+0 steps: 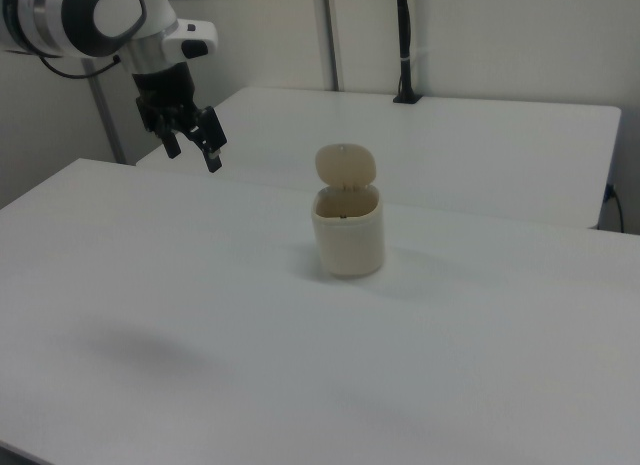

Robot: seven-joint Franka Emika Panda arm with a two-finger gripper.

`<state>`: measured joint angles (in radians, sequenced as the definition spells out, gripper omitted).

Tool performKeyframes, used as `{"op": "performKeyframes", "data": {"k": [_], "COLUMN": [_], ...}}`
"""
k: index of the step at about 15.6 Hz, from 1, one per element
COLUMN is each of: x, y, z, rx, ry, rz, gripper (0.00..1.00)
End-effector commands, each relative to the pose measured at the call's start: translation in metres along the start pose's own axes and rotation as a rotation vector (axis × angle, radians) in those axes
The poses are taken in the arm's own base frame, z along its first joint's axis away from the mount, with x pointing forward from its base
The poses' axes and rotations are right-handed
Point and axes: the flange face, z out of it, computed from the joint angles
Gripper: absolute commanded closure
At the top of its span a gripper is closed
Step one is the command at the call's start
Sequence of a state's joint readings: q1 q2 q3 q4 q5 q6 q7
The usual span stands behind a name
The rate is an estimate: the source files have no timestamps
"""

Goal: Open the trash bin

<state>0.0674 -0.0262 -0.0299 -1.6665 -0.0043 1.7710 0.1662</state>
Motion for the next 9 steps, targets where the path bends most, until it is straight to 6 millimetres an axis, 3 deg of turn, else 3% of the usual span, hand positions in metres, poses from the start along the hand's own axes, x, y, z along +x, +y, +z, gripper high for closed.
{"op": "performKeyframes", "data": {"k": [1,6,9], "x": [-0.002,-0.001,-0.001], "y": [0.004,0.021,0.021], "z": [-0.002,-0.007,-0.007], "rx": [0.015,-0.03,-0.031], "ry": [0.019,0.032,0.03], "rz": [-0.005,0.008,0.008], "gripper": [0.0,0.0,0.0]}}
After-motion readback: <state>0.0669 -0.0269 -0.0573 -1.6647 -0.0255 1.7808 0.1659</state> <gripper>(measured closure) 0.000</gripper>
